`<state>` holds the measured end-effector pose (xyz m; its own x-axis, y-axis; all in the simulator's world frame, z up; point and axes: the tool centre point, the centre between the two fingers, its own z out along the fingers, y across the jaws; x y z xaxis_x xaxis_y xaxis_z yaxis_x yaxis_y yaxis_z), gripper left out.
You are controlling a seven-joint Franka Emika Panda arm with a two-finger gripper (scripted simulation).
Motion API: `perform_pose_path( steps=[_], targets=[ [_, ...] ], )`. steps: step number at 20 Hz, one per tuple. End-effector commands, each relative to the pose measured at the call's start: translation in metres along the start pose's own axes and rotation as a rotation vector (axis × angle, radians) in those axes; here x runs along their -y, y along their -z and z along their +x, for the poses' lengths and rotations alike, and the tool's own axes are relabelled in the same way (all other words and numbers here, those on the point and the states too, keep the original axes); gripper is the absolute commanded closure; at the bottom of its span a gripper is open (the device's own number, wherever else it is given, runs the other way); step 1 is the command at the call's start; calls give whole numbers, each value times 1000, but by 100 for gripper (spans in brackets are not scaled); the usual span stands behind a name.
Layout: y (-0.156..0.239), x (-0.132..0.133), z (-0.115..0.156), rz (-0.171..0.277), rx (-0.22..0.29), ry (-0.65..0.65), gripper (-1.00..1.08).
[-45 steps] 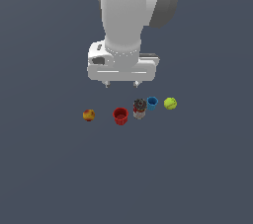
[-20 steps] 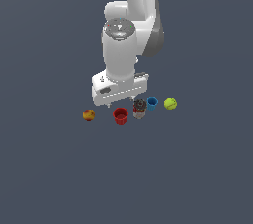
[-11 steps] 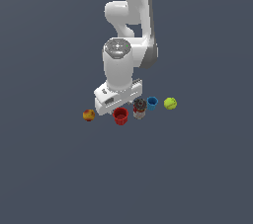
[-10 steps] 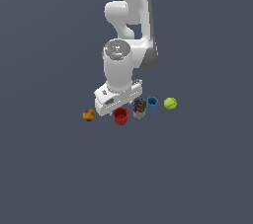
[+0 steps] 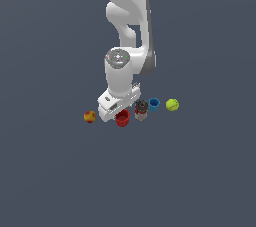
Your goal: Pick up a designated object from a clutter of objects.
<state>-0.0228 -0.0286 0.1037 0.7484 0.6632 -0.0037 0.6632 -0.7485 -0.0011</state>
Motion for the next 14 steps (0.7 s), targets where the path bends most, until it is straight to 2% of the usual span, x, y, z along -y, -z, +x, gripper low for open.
perform_pose_path(
  steps=[1,9,14],
  targets=[
    [-4,1,-1,-1,-3,19,-92],
    [-8,1,-2,-1,-3,24,-92],
    [-25,2,-2,-1,-3,26,-92]
  ],
)
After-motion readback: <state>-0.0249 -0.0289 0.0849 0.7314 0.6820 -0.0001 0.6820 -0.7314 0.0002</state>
